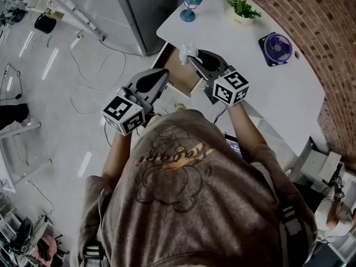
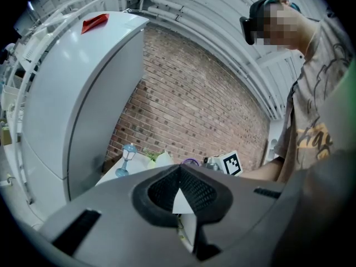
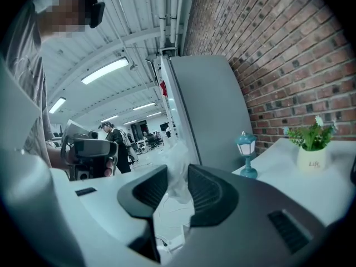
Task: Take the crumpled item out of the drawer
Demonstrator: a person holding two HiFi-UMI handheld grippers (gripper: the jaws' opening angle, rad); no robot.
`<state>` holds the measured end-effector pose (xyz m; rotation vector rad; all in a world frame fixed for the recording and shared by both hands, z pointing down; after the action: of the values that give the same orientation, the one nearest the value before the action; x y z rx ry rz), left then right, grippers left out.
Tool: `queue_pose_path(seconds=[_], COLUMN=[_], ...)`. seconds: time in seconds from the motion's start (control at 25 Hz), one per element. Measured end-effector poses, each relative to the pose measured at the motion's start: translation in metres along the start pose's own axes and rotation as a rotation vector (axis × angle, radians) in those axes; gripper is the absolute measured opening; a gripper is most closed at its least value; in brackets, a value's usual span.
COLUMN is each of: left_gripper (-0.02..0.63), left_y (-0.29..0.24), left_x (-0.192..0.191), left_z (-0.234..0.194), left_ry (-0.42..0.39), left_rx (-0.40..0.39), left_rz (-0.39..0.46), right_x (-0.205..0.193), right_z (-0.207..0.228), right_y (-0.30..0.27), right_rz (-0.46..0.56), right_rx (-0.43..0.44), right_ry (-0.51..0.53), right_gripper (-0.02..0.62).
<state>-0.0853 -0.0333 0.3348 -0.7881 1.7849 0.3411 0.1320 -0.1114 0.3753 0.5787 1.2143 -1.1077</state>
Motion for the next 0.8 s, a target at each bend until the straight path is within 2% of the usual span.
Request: queue_pose_path(seconds=[0.8], left_gripper=[0.008], left_y=[0.008], left_x=[-0.005], left_z=[0.004], left_ry=[-0.006], left_rx=[-0.001], left_rz=[-0.008], right_x=[0.014], right_z=[-0.008], right_y=[0.012], right_rz=[0.045], right_rx=[-0.027], right_ry=[0.031], right_gripper=[0.115])
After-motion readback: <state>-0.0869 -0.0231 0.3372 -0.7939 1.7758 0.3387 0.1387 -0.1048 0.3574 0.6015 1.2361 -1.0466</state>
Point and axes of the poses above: the fingertips, and each gripper's own axes: y backward along the fingers, z to its right, x out of its top, the point moved 9 cm from there along y, backward along the fingers, and after that the axes turned 10 degrees about x, right-handed, at the moved point
